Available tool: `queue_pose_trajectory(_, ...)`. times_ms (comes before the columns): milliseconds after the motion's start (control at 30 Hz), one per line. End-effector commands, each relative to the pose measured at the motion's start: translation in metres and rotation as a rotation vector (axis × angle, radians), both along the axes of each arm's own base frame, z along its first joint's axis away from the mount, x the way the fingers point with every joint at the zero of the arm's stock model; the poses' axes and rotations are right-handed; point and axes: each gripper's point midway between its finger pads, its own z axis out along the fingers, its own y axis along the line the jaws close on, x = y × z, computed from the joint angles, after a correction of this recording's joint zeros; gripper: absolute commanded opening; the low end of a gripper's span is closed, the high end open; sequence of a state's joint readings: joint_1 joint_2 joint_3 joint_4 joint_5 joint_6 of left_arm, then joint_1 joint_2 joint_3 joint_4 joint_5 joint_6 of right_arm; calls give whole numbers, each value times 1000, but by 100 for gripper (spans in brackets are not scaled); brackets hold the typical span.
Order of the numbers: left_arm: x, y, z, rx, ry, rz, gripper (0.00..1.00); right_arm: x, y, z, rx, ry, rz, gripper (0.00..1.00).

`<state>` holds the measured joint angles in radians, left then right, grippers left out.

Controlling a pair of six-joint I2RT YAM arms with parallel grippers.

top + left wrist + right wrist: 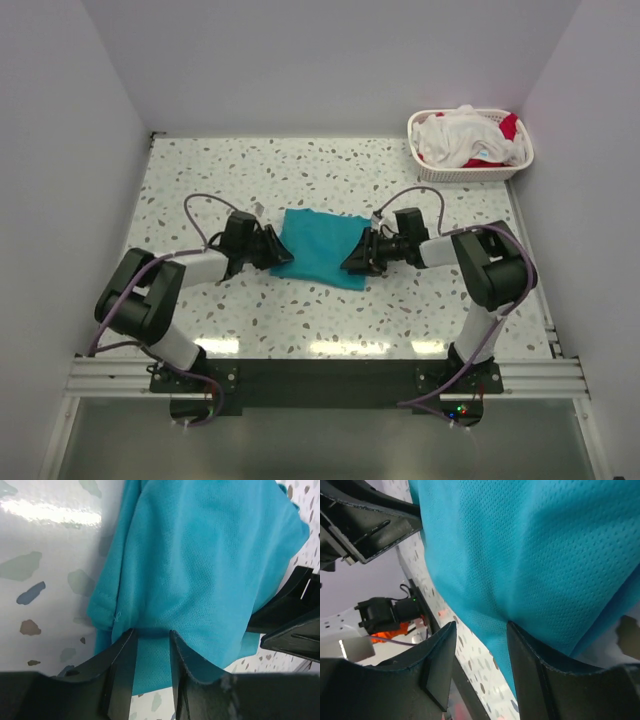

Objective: Fold and stack the t-shirts
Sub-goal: Fold the tshirt

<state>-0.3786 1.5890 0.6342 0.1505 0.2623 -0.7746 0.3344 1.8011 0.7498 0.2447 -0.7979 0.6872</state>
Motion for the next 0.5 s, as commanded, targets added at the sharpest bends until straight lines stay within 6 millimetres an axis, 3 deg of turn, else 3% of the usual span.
queue_pose_trajectory(0, 1, 14, -11, -15, 7, 87, 37, 9, -22, -30, -49, -5, -60, 50)
queue_pose_trajectory(67, -2, 20, -7, -28, -8, 113, 37, 13, -30, -31, -91, -31, -59, 50)
queue_pose_trajectory(133, 1, 26, 14, -17, -58, 134, 41, 11, -34, -21, -117, -25, -48, 50)
queue_pose_trajectory(167, 6, 25, 27, -19, -93, 130, 42, 20, -30, 4, -95, -95, -43, 51)
queue_pose_trajectory(233, 14, 22, 54, -36, -155, 121, 45, 26, -29, 24, -94, -128, -38, 52)
queue_pose_trajectory(267, 27, 18, 74, -50, -204, 115, 46, 41, -26, 49, -80, -192, -47, 52)
queue_pose_trajectory(333, 42, 12, 90, -64, -245, 103, 47, 54, -23, 67, -78, -231, -56, 53)
queue_pose_trajectory(367, 57, 6, 109, -77, -290, 93, 47, 69, -21, 83, -71, -277, -65, 54)
queue_pose_trajectory(400, 66, 2, 101, -71, -272, 84, 47, 77, -20, 78, -81, -267, -71, 54)
queue_pose_trajectory(467, 88, -13, 101, -96, -267, 52, 46, 97, -15, 89, -74, -294, -83, 53)
